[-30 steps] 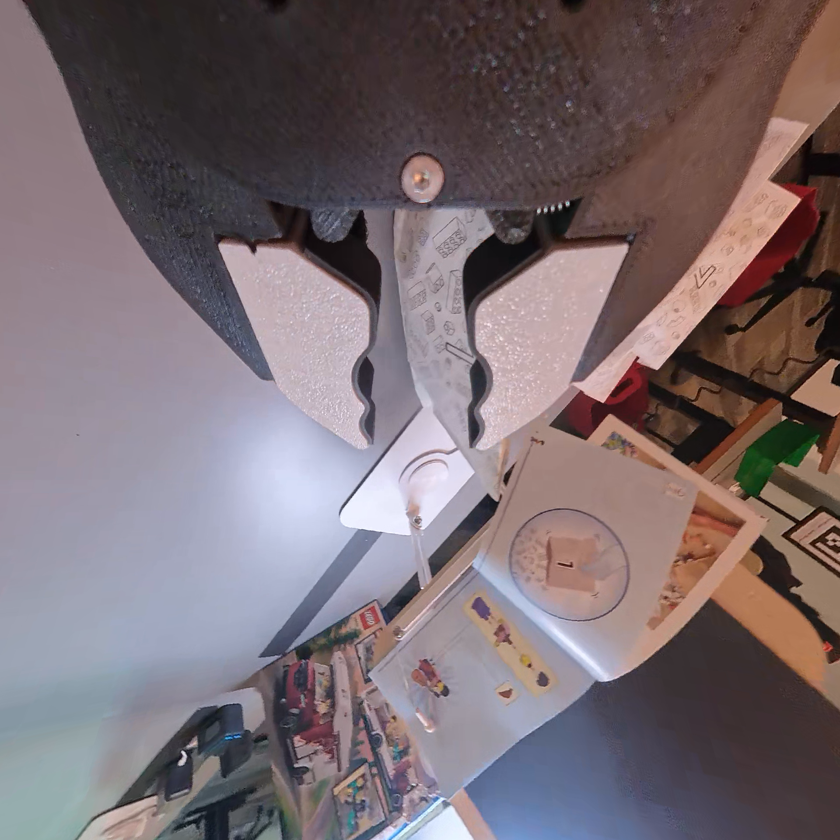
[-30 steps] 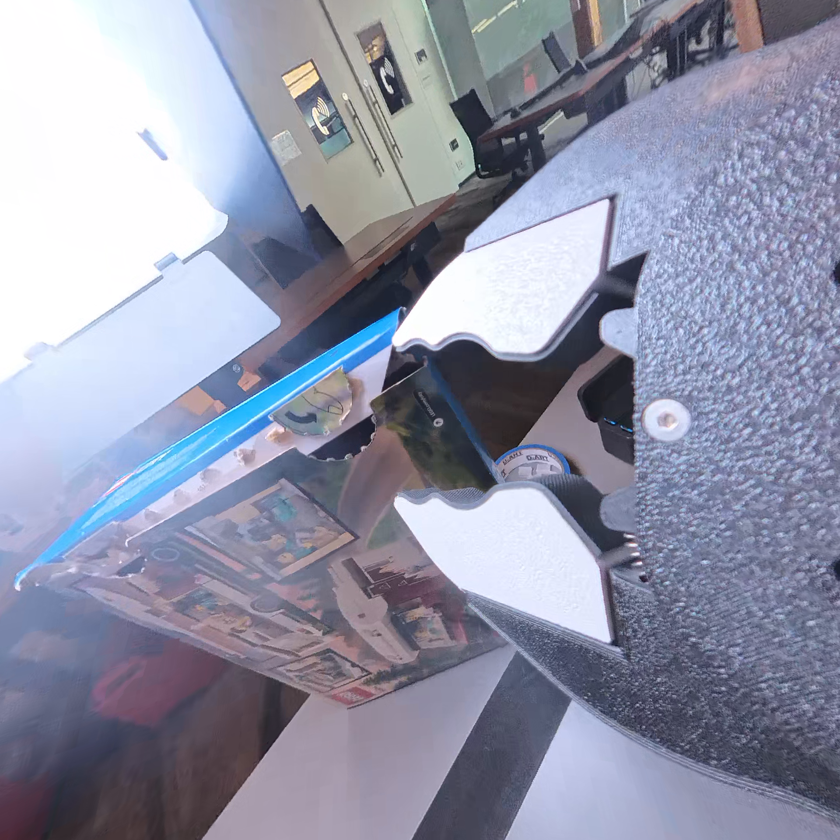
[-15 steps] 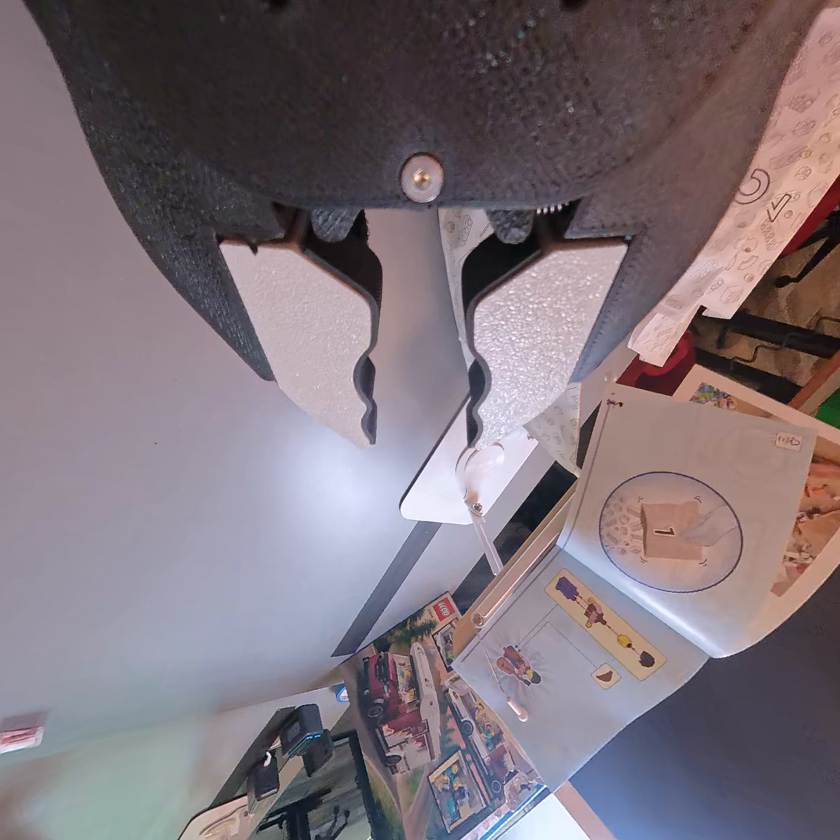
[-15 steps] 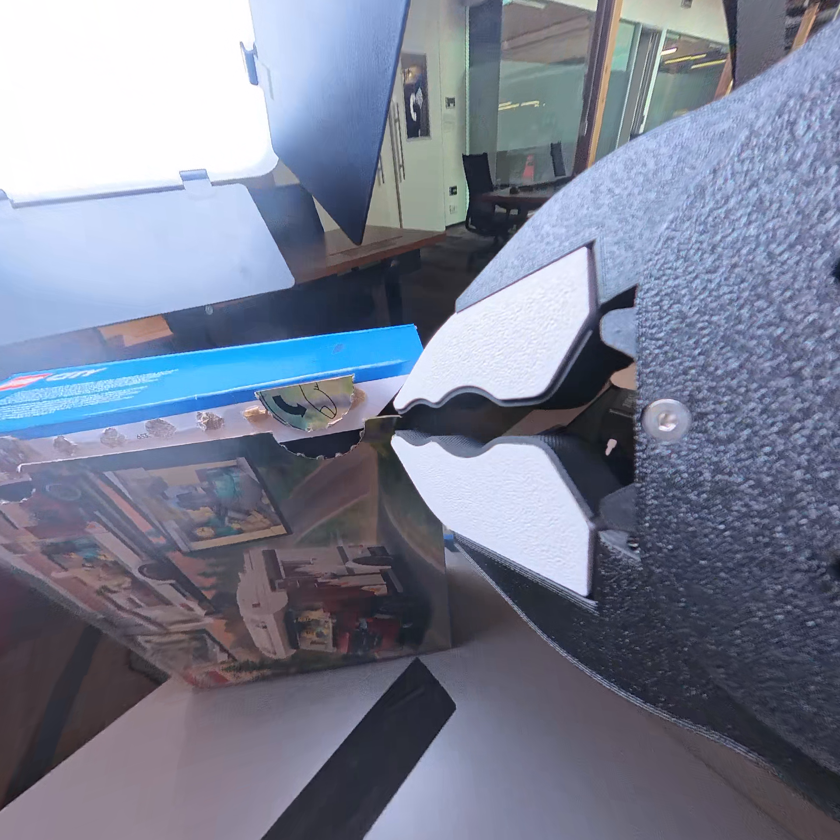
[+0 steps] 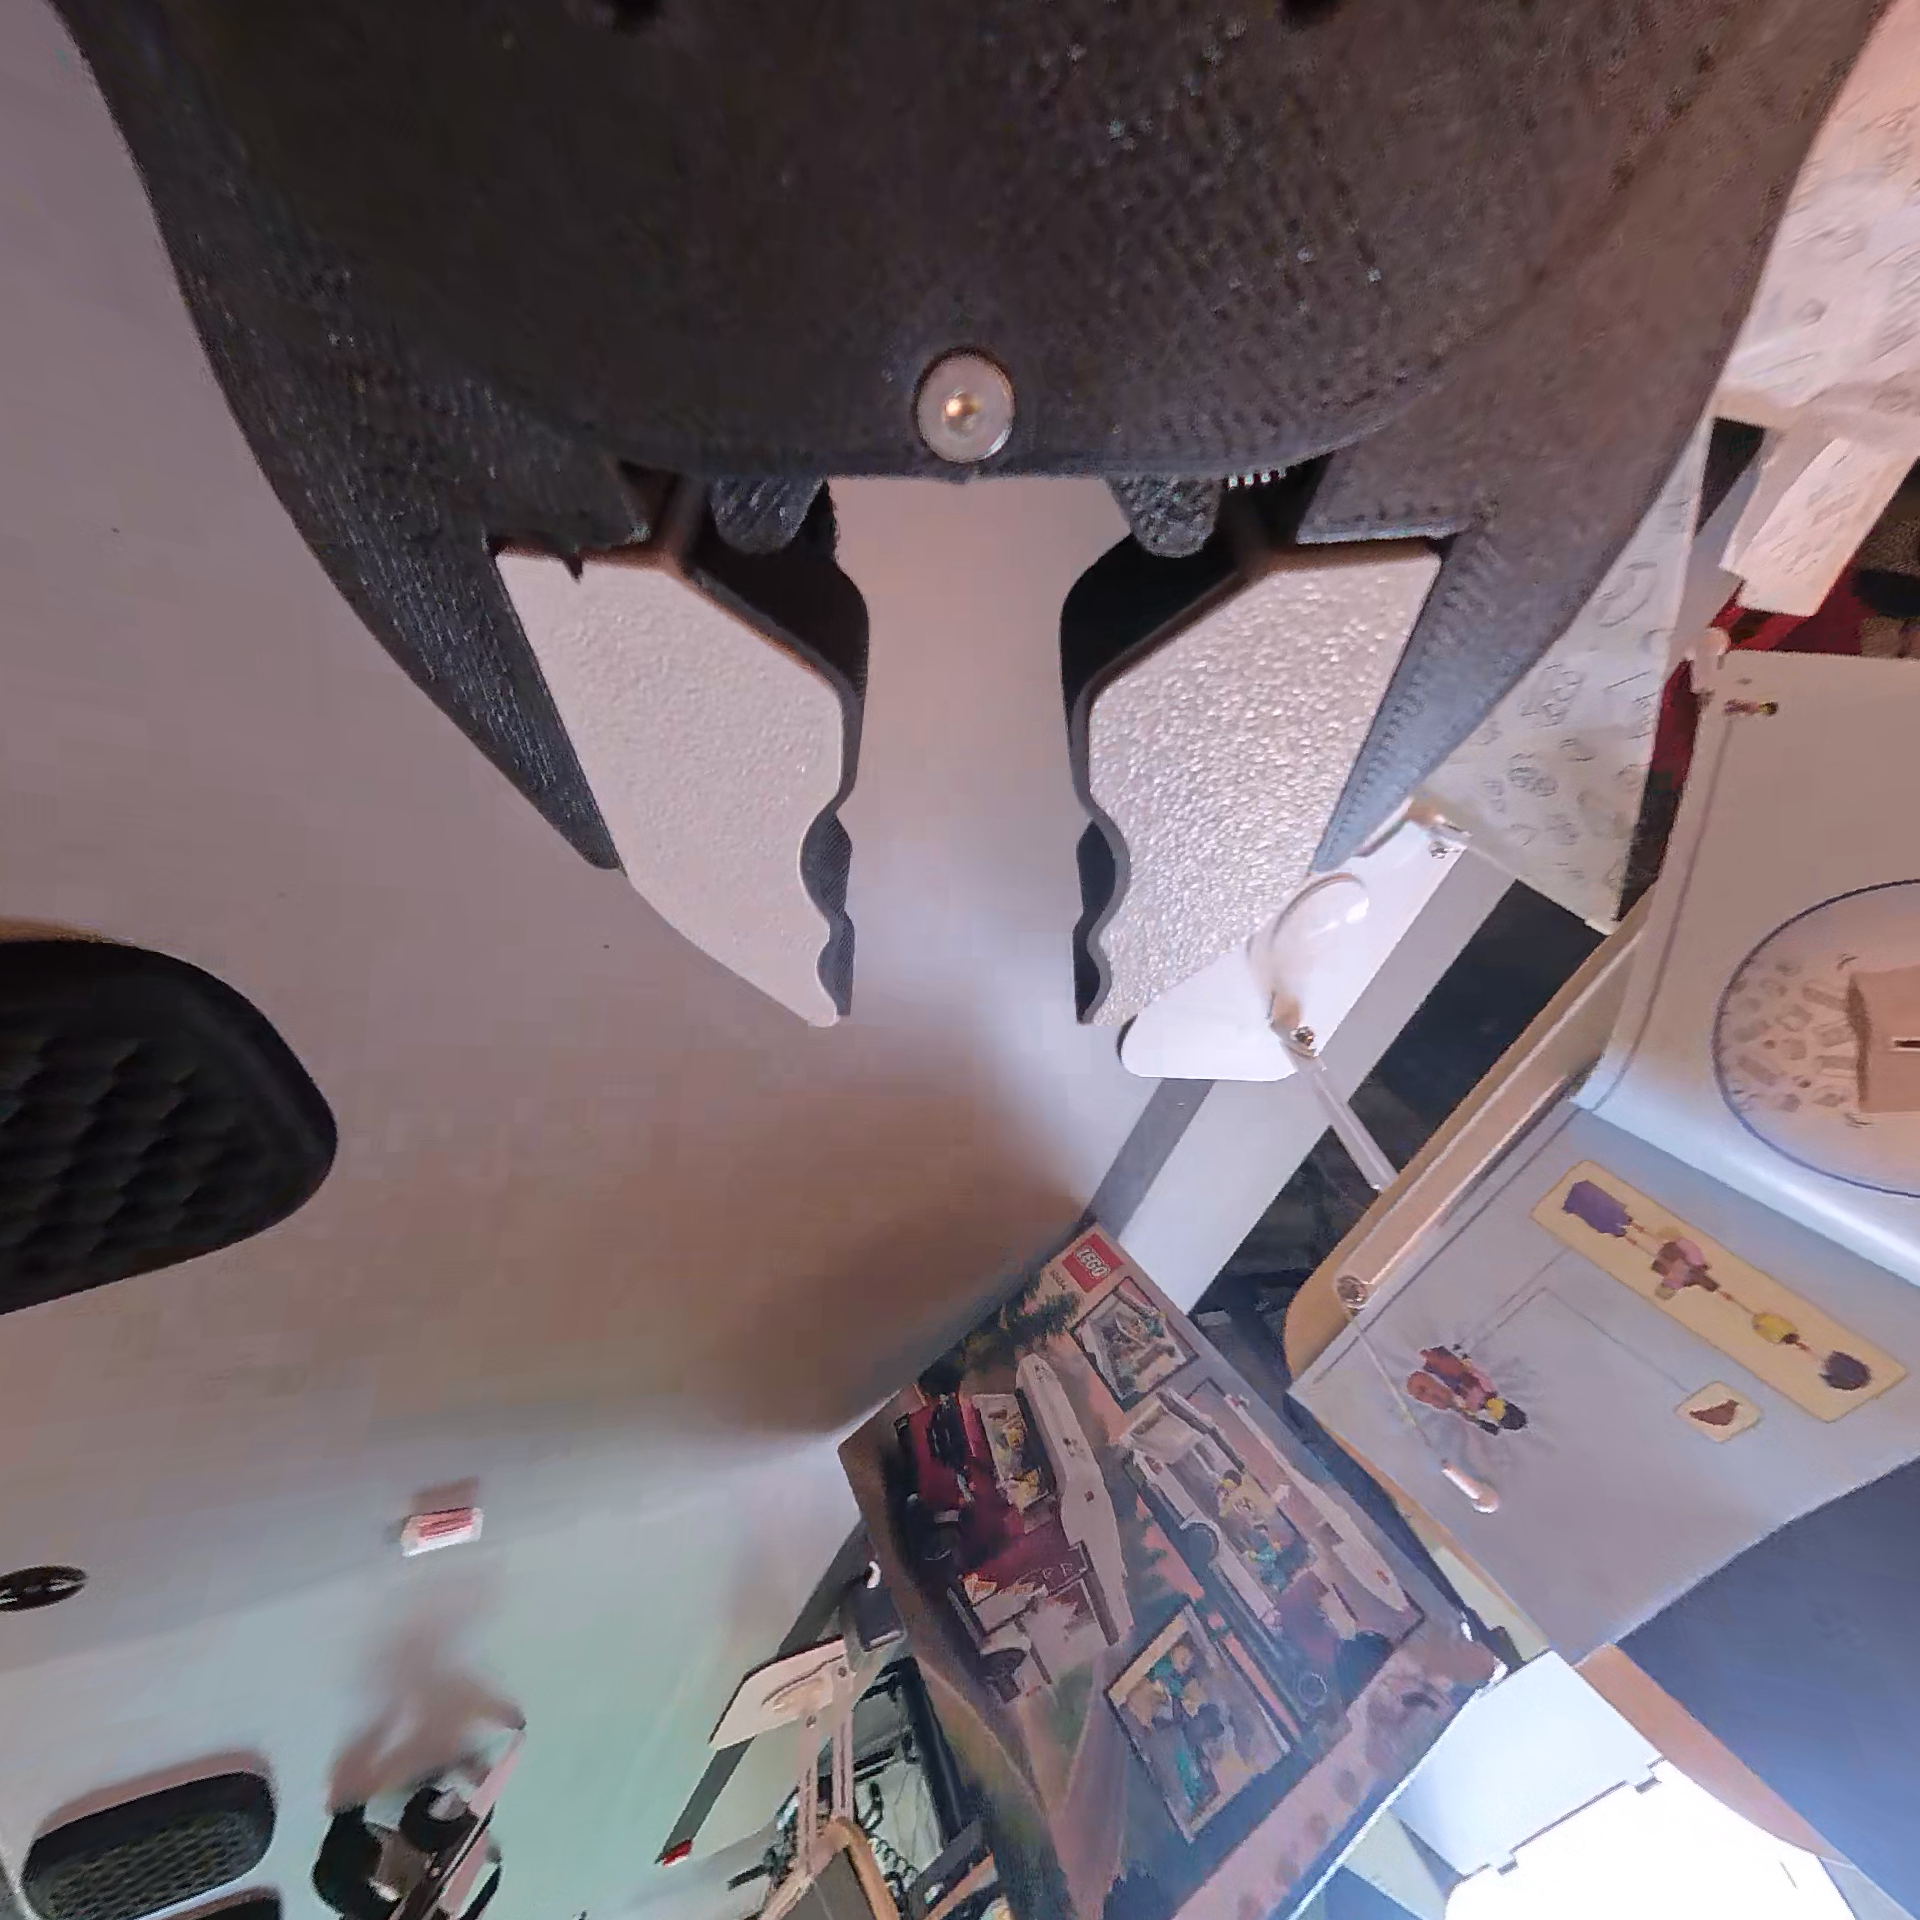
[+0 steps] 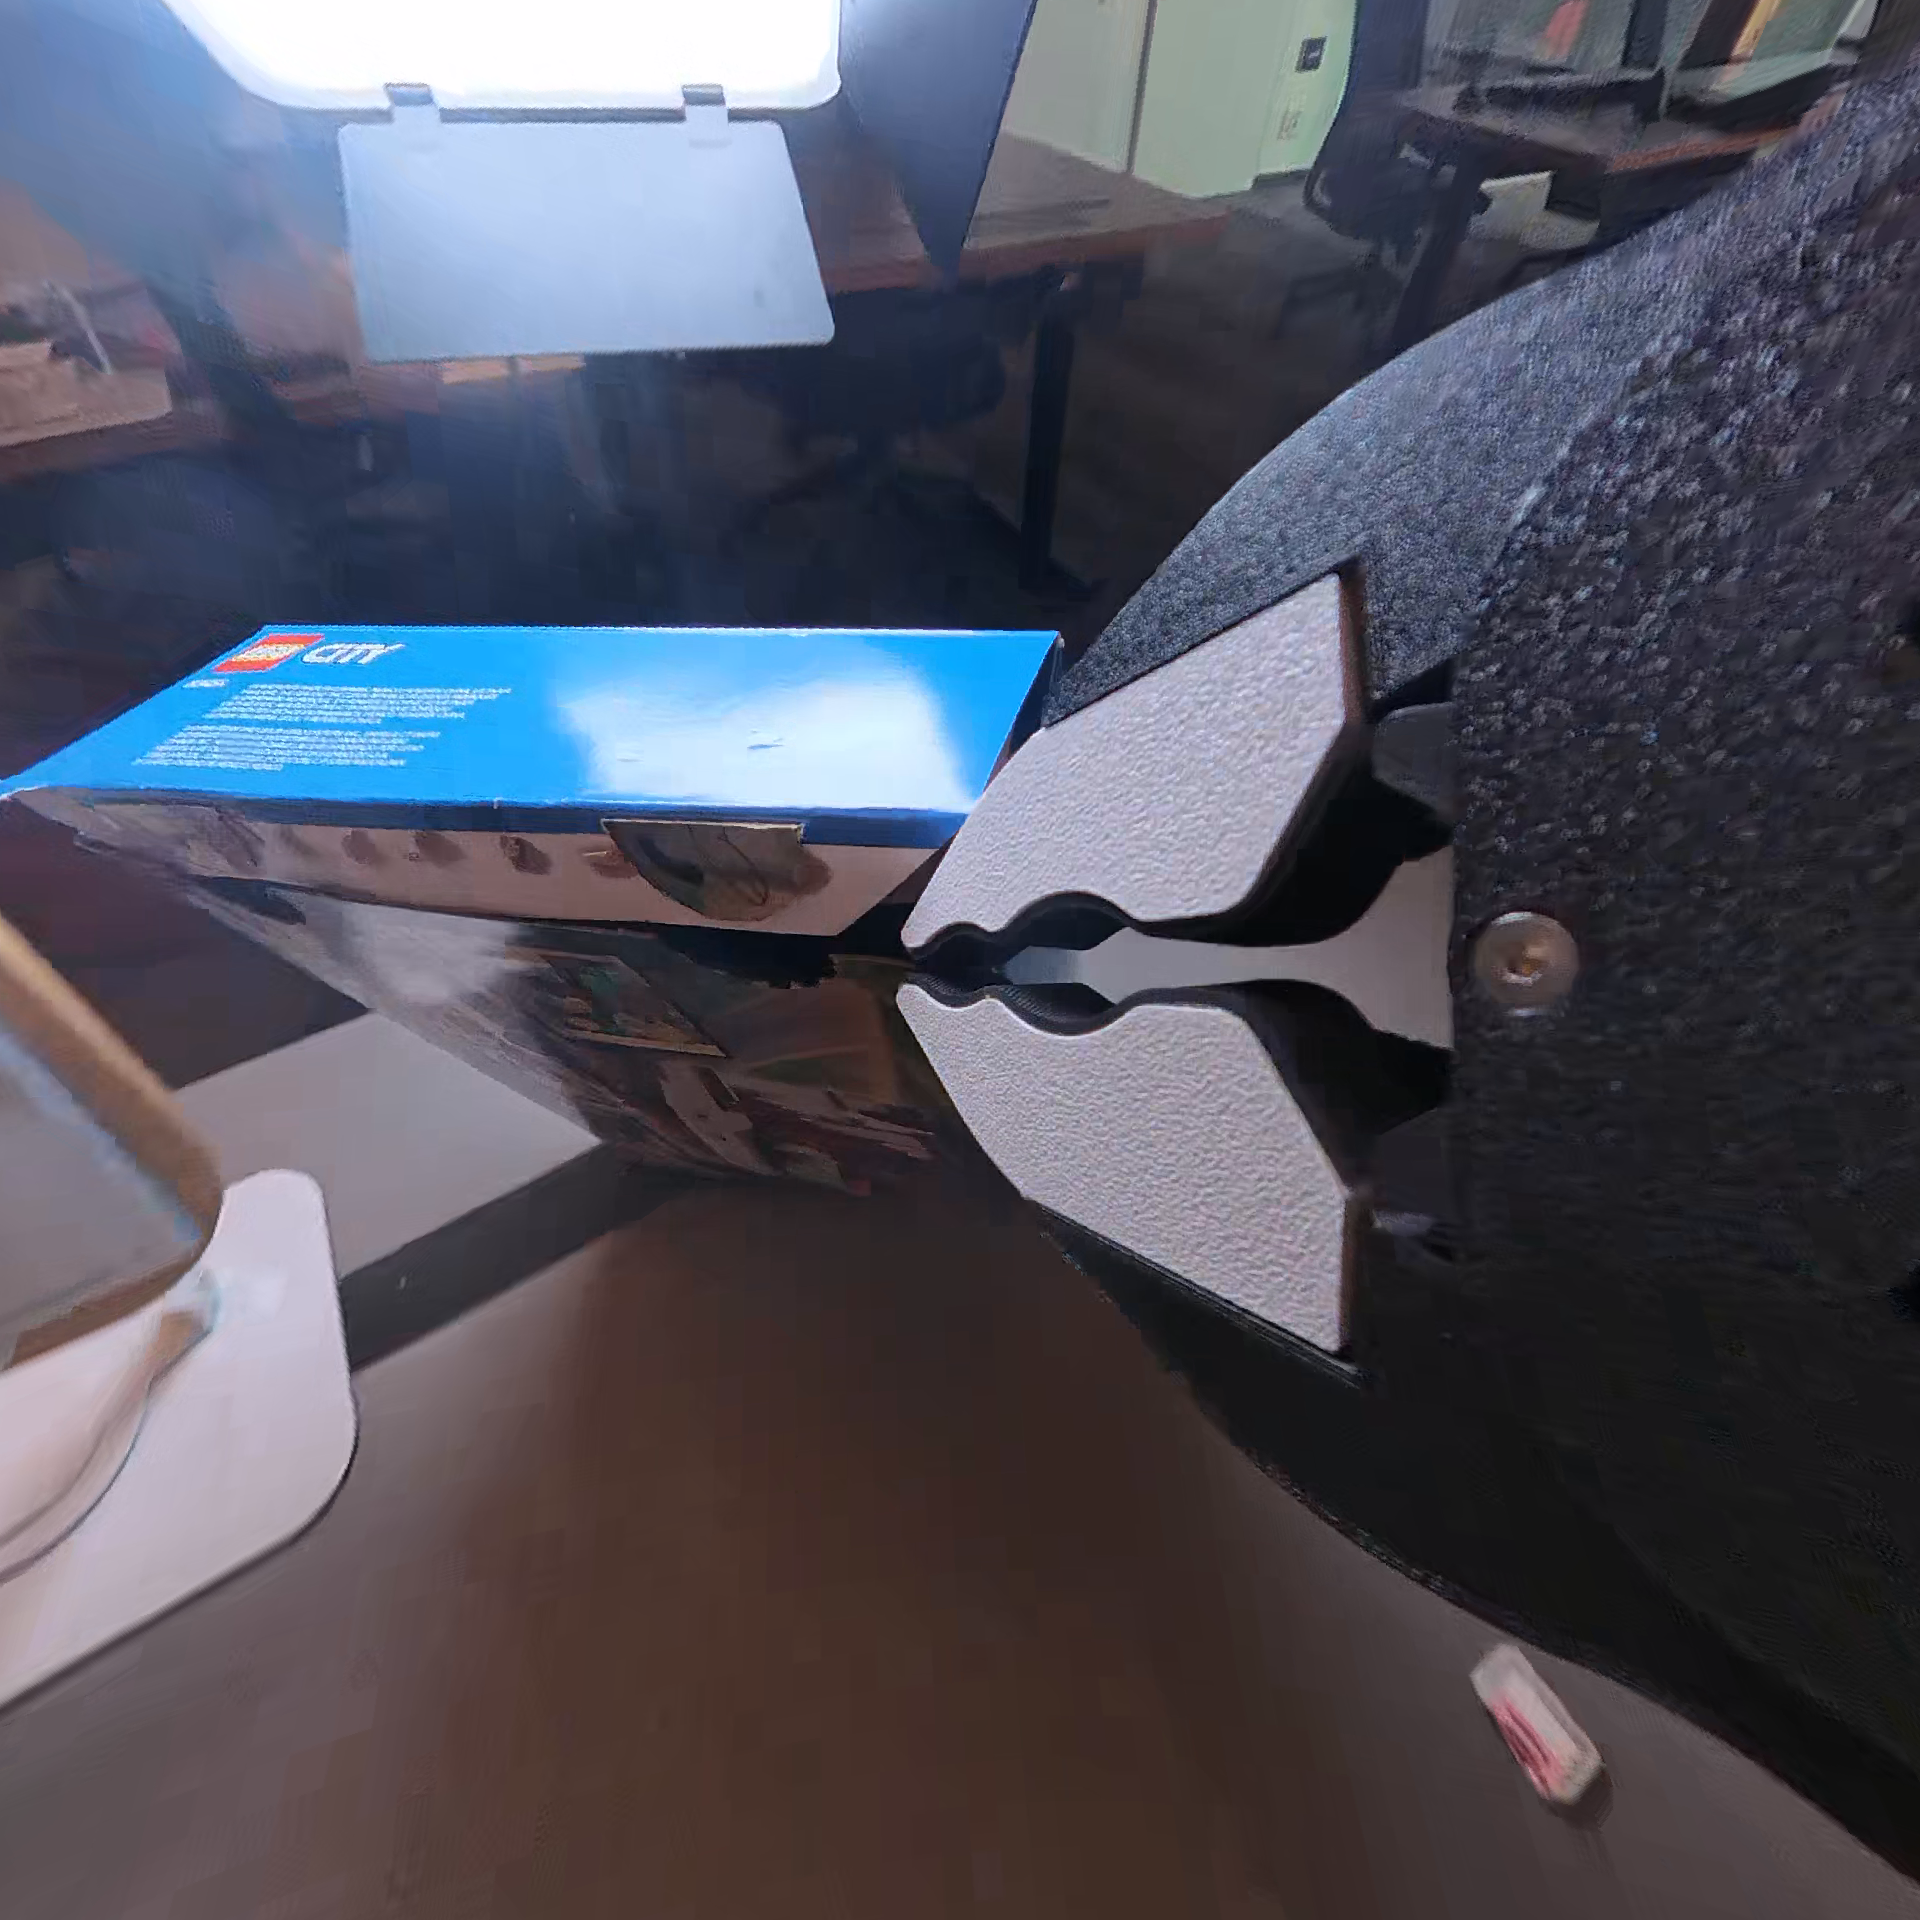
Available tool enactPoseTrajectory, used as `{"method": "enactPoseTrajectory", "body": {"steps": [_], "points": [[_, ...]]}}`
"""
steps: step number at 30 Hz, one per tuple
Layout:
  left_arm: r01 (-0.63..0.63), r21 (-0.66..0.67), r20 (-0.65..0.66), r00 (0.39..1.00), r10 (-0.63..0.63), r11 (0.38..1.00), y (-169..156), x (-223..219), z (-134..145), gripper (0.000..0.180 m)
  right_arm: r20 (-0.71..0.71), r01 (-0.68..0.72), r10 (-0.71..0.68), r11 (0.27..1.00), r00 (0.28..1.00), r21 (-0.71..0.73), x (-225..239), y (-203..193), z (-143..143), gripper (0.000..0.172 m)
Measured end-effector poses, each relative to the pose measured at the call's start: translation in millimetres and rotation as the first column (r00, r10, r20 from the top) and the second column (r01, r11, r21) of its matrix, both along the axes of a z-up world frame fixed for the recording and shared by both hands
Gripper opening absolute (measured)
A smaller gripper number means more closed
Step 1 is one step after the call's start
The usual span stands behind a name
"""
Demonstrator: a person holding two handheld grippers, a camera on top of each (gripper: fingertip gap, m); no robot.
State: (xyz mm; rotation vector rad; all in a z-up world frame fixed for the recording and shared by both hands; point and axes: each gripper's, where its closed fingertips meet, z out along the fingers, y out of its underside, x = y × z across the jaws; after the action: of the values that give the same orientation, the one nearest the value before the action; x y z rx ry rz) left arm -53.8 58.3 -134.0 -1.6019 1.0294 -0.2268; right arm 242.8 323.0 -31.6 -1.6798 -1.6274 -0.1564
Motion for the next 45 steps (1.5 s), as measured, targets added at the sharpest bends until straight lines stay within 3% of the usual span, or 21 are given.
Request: {"method": "enactPoseTrajectory", "body": {"steps": [4, 10, 12, 14, 16, 17, 20, 25, 27, 30, 33, 36, 38, 39, 42, 45], "points": [[0.031, -0.034, 0.038, 0.999, -0.030, 0.999, 0, 9, -15, 0.050, -0.089, -0.088, 0.081, 0.993, 0.993, -0.083, -11, -92, 0, 0.000], [0.167, -0.250, 0.301, 0.949, -0.087, 0.954, 1, 27, -39, 0.092, -0.356, -0.277, 0.183, 0.932, 0.917, -0.233, -59, -229, 1, 0.000], [0.214, -0.266, 0.370, 0.923, -0.105, 0.940, -1, 30, -37, 0.105, -0.427, -0.359, 0.226, 0.896, 0.875, -0.260, -76, -268, 0, 0.000], [0.290, -0.275, 0.433, 0.889, -0.151, 0.917, -6, 32, -32, 0.128, -0.475, -0.441, 0.294, 0.867, 0.829, -0.232, -87, -295, -2, 0.001], [0.446, -0.311, 0.525, 0.816, -0.240, 0.839, -32, 44, -25, 0.131, -0.513, -0.505, 0.356, 0.843, 0.781, -0.186, -93, -311, 0, 0.000], [0.469, -0.298, 0.524, 0.808, -0.269, 0.831, -39, 49, -25, 0.132, -0.523, -0.548, 0.405, 0.823, 0.750, -0.148, -95, -319, 1, 0.001], [0.555, -0.264, 0.553, 0.757, -0.347, 0.789, -66, 69, -15, 0.122, -0.515, -0.585, 0.480, 0.809, 0.710, -0.052, -103, -325, 0, 0.001], [0.373, -0.168, 0.454, 0.851, -0.264, 0.913, -48, 58, -10, 0.117, -0.421, -0.501, 0.467, 0.865, 0.778, 0.036, -103, -304, -8, 0.003], [0.287, -0.135, 0.404, 0.890, -0.212, 0.948, -42, 48, -4, 0.116, -0.321, -0.417, 0.448, 0.894, 0.834, 0.164, -103, -293, -8, 0.005], [0.197, -0.100, 0.390, 0.910, -0.143, 0.975, -37, 35, 9, 0.115, -0.214, -0.352, 0.464, 0.842, 0.860, 0.410, -111, -295, 14, 0.028], [0.158, -0.090, 0.356, 0.927, -0.117, 0.983, -39, 31, 10, 0.115, -0.071, -0.343, 0.446, 0.772, 0.892, 0.534, -124, -295, 20, 0.056], [0.155, -0.060, 0.306, 0.943, -0.130, 0.986, -48, 38, 10, 0.115, 0.087, -0.396, 0.419, 0.742, 0.904, 0.542, -140, -278, 5, 0.063], [0.140, -0.020, 0.228, 0.965, -0.132, 0.990, -56, 41, 8, 0.114, 0.173, -0.480, 0.472, 0.675, 0.865, 0.560, -149, -277, 6, 0.036], [0.107, 0.014, 0.165, 0.980, -0.108, 0.994, -56, 38, 4, 0.114, 0.169, -0.504, 0.500, 0.674, 0.850, 0.541, -152, -280, 11, 0.026], [0.102, 0.150, 0.010, 0.994, -0.105, 0.983, -65, 31, -4, 0.114, 0.023, -0.567, 0.598, 0.746, 0.801, 0.349, -156, -299, 29, 0.025], [0.155, 0.257, -0.108, 0.985, -0.131, 0.954, -81, 35, -9, 0.113, -0.051, -0.617, 0.636, 0.762, 0.770, 0.196, -159, -311, 37, 0.025]]}}
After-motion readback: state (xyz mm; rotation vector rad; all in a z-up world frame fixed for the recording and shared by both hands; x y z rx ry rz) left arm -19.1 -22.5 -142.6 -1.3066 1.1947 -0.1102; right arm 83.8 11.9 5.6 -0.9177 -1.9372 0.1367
